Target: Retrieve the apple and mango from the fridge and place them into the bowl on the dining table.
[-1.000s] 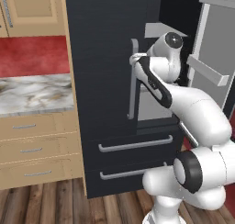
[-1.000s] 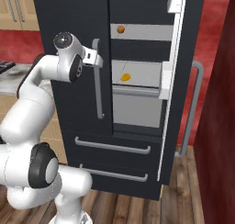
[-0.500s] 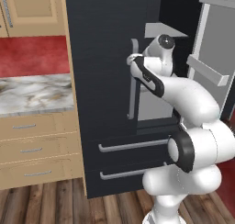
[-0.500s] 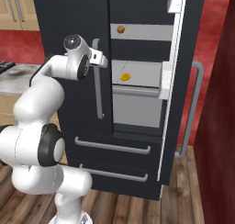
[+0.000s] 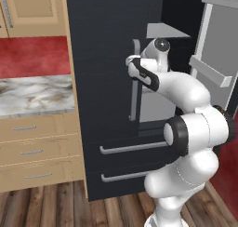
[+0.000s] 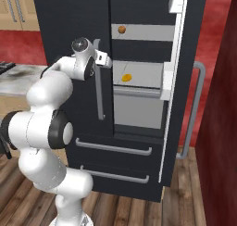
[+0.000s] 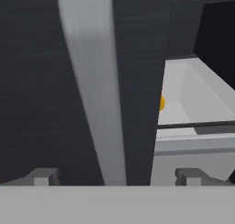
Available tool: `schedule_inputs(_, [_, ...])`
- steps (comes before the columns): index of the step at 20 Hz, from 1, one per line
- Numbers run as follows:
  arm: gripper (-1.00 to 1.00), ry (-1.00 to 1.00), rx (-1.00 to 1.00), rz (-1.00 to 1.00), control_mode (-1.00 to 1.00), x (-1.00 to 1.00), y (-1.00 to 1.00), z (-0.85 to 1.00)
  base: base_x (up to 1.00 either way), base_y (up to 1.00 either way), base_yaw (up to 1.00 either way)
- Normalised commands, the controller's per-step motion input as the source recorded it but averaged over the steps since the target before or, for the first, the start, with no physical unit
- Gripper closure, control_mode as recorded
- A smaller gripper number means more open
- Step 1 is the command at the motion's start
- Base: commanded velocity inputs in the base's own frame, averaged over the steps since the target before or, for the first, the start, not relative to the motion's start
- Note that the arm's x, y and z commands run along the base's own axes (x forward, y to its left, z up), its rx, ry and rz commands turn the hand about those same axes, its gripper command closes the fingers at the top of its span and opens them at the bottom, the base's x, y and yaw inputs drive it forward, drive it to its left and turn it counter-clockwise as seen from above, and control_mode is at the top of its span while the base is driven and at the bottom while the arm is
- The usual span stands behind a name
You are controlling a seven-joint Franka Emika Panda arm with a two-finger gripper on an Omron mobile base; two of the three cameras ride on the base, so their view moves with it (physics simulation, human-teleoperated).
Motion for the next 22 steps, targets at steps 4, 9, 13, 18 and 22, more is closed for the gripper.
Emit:
schedule_inputs(4, [-1.0,0.0,0.0,0.0,-1.0,0.53,0.0,-0.1,0.0,0.0,0.0])
schedule_inputs(9, [-1.0,0.0,0.0,0.0,-1.0,0.56,0.0,-0.11,0.0,0.0,0.0])
schedule_inputs(13, [-1.0,0.0,0.0,0.0,-1.0,0.57,0.0,-0.14,0.0,0.0,0.0])
schedule_inputs(18, [1.0,0.0,0.0,0.0,-1.0,0.6,0.0,-0.26,0.0,0.0,0.0])
schedule_inputs(22, [1.0,0.0,0.0,0.0,-1.0,0.38,0.0,-0.07,0.0,0.0,0.0])
